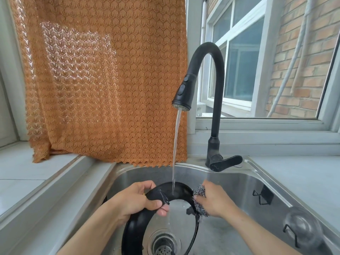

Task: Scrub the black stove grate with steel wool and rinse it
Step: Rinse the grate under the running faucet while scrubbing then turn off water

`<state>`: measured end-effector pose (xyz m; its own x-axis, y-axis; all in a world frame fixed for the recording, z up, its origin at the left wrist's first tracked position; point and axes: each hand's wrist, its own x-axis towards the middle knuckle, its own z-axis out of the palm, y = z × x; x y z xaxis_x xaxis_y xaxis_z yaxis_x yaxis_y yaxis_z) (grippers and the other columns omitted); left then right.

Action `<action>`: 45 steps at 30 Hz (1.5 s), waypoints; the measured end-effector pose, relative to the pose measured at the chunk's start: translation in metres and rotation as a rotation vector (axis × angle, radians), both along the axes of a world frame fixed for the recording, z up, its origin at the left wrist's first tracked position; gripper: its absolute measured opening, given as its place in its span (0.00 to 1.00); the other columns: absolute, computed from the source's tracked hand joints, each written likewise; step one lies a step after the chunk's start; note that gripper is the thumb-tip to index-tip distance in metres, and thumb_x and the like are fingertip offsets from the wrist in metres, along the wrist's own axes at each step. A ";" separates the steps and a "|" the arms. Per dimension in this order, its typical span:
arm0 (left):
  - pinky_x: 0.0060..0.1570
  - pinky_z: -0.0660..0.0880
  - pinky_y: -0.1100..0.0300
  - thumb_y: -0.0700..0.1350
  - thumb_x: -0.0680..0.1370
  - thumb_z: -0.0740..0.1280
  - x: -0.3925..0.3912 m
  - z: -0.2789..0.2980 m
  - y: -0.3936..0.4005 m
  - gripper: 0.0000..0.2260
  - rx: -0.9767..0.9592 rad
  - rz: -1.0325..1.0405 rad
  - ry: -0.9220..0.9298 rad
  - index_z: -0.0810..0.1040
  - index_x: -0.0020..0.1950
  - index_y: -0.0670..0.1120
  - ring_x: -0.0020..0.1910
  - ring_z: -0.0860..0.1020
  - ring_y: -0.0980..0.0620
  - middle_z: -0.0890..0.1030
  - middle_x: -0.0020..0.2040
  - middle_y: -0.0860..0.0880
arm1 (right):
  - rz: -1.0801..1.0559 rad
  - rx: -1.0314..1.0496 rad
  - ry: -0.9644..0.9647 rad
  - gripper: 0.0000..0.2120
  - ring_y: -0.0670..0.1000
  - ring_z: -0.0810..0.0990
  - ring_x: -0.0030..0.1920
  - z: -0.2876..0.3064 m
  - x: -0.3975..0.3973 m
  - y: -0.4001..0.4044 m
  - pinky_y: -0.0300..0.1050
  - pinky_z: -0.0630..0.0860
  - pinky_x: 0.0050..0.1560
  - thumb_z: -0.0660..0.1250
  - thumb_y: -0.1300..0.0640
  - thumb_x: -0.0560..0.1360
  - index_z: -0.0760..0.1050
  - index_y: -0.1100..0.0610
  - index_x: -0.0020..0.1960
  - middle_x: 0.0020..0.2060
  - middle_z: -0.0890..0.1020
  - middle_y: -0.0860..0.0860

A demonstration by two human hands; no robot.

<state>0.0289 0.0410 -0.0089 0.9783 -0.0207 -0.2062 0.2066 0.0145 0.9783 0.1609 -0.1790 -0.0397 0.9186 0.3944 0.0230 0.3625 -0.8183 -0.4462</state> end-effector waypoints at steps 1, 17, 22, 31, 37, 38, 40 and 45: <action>0.54 0.78 0.47 0.25 0.77 0.67 0.000 0.000 0.000 0.13 0.006 0.002 0.005 0.72 0.55 0.40 0.45 0.82 0.40 0.82 0.49 0.29 | -0.011 -0.028 0.020 0.13 0.59 0.80 0.51 -0.001 0.001 0.000 0.49 0.74 0.45 0.66 0.48 0.81 0.68 0.57 0.54 0.49 0.79 0.56; 0.60 0.80 0.45 0.26 0.76 0.69 0.004 -0.003 -0.003 0.13 0.102 0.057 -0.044 0.73 0.58 0.34 0.46 0.84 0.39 0.84 0.50 0.29 | 0.357 0.393 -0.330 0.14 0.40 0.75 0.58 0.028 -0.060 0.036 0.34 0.69 0.59 0.74 0.60 0.75 0.78 0.47 0.57 0.55 0.80 0.40; 0.56 0.81 0.48 0.26 0.77 0.68 0.004 -0.004 -0.003 0.12 0.124 0.052 -0.056 0.74 0.58 0.35 0.45 0.84 0.40 0.84 0.49 0.30 | 0.359 0.418 -0.343 0.15 0.41 0.76 0.58 0.025 -0.057 0.037 0.37 0.71 0.59 0.73 0.61 0.75 0.77 0.47 0.57 0.56 0.79 0.41; 0.56 0.80 0.46 0.26 0.77 0.68 0.002 -0.002 -0.002 0.12 0.070 0.033 -0.027 0.73 0.55 0.38 0.45 0.83 0.41 0.84 0.49 0.30 | 0.062 0.150 -0.235 0.10 0.53 0.71 0.46 0.015 -0.028 0.017 0.46 0.69 0.44 0.64 0.54 0.82 0.66 0.54 0.61 0.58 0.73 0.50; 0.57 0.79 0.45 0.26 0.77 0.67 0.001 -0.001 -0.005 0.12 0.064 0.030 -0.031 0.72 0.56 0.38 0.46 0.83 0.40 0.84 0.50 0.29 | -0.019 -0.110 -0.004 0.15 0.60 0.78 0.59 0.002 -0.007 0.003 0.48 0.72 0.50 0.69 0.50 0.78 0.67 0.57 0.55 0.58 0.79 0.56; 0.54 0.79 0.45 0.27 0.78 0.68 0.001 -0.002 -0.007 0.11 0.089 0.039 -0.036 0.72 0.57 0.37 0.45 0.84 0.41 0.84 0.50 0.31 | -0.037 -0.104 -0.011 0.16 0.60 0.79 0.59 0.002 -0.005 0.001 0.48 0.73 0.51 0.70 0.49 0.78 0.70 0.57 0.57 0.59 0.80 0.56; 0.46 0.80 0.50 0.29 0.78 0.68 0.002 -0.002 -0.011 0.11 0.125 0.049 -0.048 0.72 0.58 0.36 0.43 0.84 0.42 0.85 0.49 0.33 | -0.064 0.019 -0.064 0.19 0.57 0.79 0.59 0.008 -0.005 -0.001 0.45 0.74 0.52 0.72 0.47 0.76 0.74 0.54 0.62 0.58 0.80 0.53; 0.40 0.80 0.53 0.29 0.79 0.68 0.004 -0.004 -0.014 0.09 0.109 0.086 -0.066 0.73 0.56 0.35 0.39 0.82 0.43 0.85 0.46 0.34 | 0.131 0.433 -0.174 0.19 0.34 0.78 0.50 0.030 -0.034 0.014 0.30 0.69 0.50 0.76 0.44 0.73 0.78 0.48 0.61 0.55 0.80 0.37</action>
